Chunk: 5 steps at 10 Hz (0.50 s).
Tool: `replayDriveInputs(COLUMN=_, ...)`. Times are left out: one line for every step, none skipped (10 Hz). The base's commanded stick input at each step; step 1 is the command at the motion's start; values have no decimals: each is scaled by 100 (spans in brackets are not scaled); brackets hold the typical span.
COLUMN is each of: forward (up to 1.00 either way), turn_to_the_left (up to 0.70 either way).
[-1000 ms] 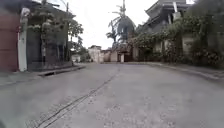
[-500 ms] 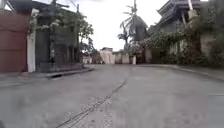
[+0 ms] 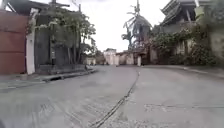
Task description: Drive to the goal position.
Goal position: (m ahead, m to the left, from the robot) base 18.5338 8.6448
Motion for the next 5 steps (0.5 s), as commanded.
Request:
replayDriveInputs(forward=100, turn_to_the_left=-21)
replayDriveInputs(forward=100, turn_to_the_left=-21)
replayDriveInputs(forward=100, turn_to_the_left=-21)
replayDriveInputs(forward=100, turn_to_the_left=-21)
replayDriveInputs(forward=100, turn_to_the_left=-21)
